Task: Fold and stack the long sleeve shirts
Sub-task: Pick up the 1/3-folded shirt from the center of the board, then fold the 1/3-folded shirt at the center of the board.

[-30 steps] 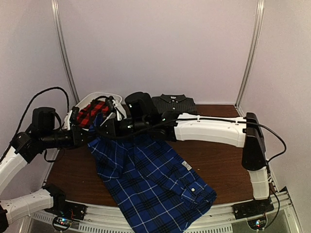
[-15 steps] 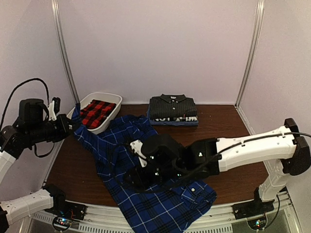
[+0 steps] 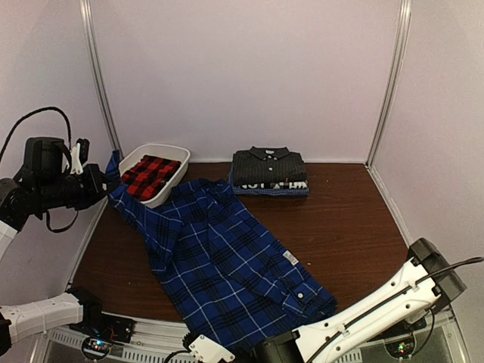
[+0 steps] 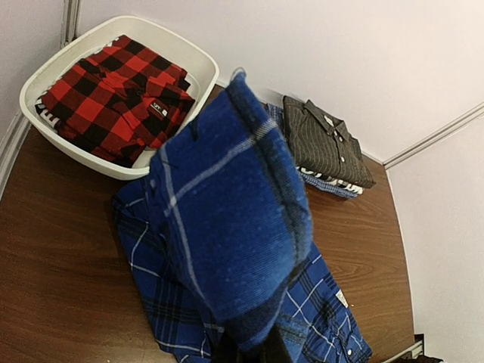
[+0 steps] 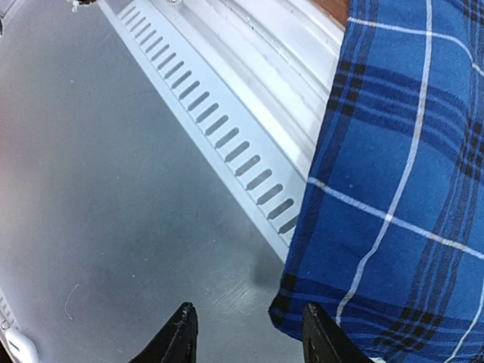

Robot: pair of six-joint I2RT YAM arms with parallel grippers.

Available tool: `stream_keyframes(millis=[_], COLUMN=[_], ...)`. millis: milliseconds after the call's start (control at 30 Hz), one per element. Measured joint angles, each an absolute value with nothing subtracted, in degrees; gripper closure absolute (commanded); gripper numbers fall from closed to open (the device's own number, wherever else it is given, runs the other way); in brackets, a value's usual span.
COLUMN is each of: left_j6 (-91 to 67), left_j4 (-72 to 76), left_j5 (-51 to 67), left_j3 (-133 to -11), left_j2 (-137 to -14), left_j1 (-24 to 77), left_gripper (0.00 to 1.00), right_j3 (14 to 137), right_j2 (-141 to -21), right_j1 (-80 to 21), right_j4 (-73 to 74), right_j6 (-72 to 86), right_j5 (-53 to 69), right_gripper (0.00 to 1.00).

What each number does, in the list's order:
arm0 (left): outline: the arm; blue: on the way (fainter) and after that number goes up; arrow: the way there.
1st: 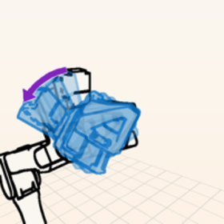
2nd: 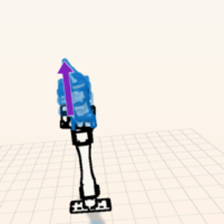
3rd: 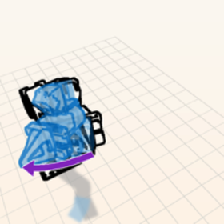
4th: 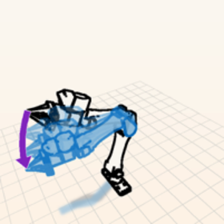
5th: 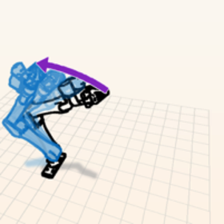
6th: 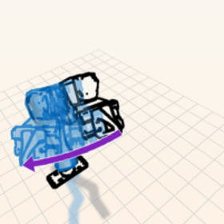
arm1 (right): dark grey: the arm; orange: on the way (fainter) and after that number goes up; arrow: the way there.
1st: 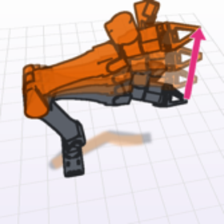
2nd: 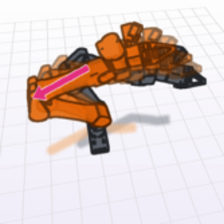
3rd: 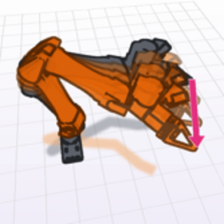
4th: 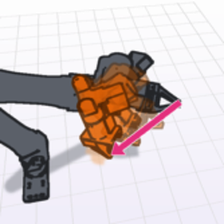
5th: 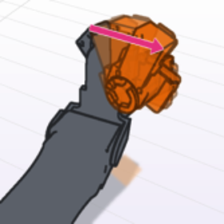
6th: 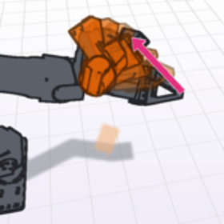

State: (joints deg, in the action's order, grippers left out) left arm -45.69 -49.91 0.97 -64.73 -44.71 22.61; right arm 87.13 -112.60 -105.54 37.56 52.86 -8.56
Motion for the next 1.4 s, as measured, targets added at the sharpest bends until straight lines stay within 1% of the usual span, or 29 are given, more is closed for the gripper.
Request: stream_keyframes(millis=[133,267,533,567,600,700,767,833,900,1067,1233,1400], left_j6=[-45.3,-45.3,-45.3,-45.3,-45.3,-45.3,-45.3,-45.1,-44.6,-43.0,-41.8,-41.6], left_j4=[-51.1,-51.5,-51.5,-51.5,-51.5,-51.5,-51.6,-51.7,-51.9,-50.6,-45.3,-37.5], left_j5=[0.4,0.2,-0.2,-0.2,-0.3,-0.3,-0.3,-0.3,-0.3,0.9,4.3,7.7], left_j3=[-65.9,-65.9,-65.9,-65.9,-65.9,-65.9,-66.1,-66.7,-68.5,-75.2,-81.6,-85.8], left_j2=[-44.3,-43.3,-42.8,-42.9,-42.9,-43.2,-43.6,-44.3,-45.5,-50.5,-58.5,-68.1], left_j1=[22.6,22.6,22.6,22.6,22.6,22.6,22.6,22.6,22.6,22.6,22.6,22.6], left_gripper=[1.0,1.0,1.0,1.0,1.0,1.0,1.0,1.0,1.0,1.0,1.0,1.0], right_j3=[91.4,93.6,98.1,98.5,98.7,98.7,98.7,98.7,98.1,91.0,82.4,72.5], right_j2=[-117.2,-119.3,-122.2,-122.6,-122.8,-123.4,-123.6,-123.5,-123.2,-117.0,-104.0,-92.0], right_j1=[-107.2,-107.3,-107.2,-107.2,-107.2,-107.2,-107.2,-107.1,-106.9,-106.0,-104.1,-99.5], right_j4=[41.6,46.5,51.0,51.0,51.1,51.4,52.2,53.0,53.2,52.2,47.9,42.9], right_j6=[55.8,57.8,58.7,58.5,58.5,58.3,58.5,58.8,58.7,58.5,57.4,56.7], right_j5=[-9.4,-11.3,-13.8,-13.8,-13.8,-13.8,-14.0,-14.3,-14.7,-15.1,-14.6,-13.5], right_gripper=[0.56,0.6,0.62,0.64,0.66,0.77,0.9,0.98,1.0,1.0,1.0,1.0])
